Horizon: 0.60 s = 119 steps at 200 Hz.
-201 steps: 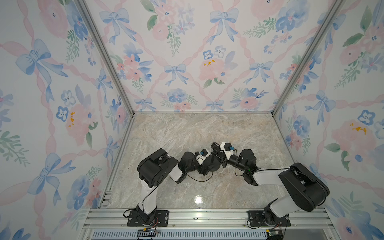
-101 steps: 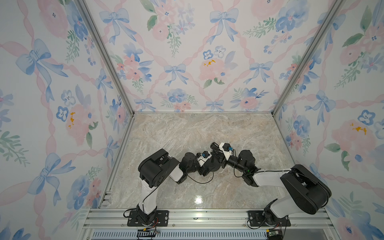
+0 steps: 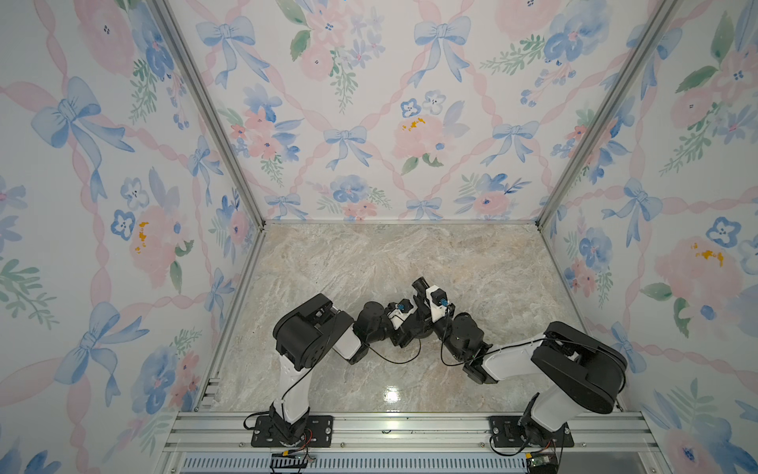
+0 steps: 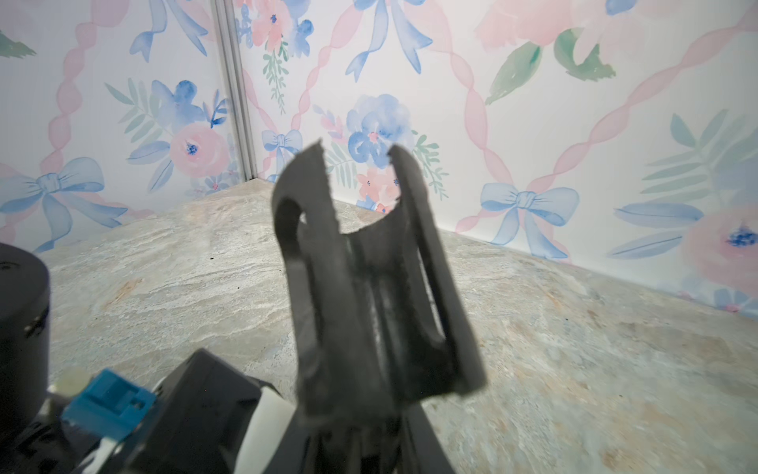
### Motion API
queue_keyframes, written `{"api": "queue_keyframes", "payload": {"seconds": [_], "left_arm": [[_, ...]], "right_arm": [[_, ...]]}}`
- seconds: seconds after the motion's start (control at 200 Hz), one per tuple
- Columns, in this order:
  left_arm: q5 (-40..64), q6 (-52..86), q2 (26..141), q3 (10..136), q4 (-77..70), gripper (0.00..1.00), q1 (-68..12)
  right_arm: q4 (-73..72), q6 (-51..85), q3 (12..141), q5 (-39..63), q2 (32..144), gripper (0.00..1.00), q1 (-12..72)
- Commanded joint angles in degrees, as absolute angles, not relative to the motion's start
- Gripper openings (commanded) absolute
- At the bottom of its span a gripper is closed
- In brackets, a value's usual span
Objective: Assemble a microphone stand
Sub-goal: Screw the microphone stand pole into the microphone stand base.
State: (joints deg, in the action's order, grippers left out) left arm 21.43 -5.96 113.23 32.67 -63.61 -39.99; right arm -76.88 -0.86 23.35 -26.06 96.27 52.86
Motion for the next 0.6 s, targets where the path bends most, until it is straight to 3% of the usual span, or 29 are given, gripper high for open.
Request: {"api": "queue_keyframes", "payload": {"seconds": [0.0, 0.17, 0.255, 0.59], "left_arm": [[20.39, -5.86, 116.15, 32.61, -55.15, 0.82, -40.85], [19.86, -6.11, 116.03, 32.43, -55.18, 0.82, -40.79], [19.95, -6.15, 116.15, 32.34, -55.12, 0.82, -40.79], [20.56, -6.33, 116.02, 31.91, -55.19, 0.81, -40.22]], "right_arm": [[-80.42, -0.69, 20.54, -32.63, 103.28, 0.0, 59.47], [-80.33, -3.0, 20.25, -31.24, 101.71, 0.01, 60.37], [-80.29, -4.31, 19.07, -28.48, 99.38, 0.25, 60.02], [-62.67, -4.97, 16.87, -7.12, 83.6, 0.53, 52.3]]}}
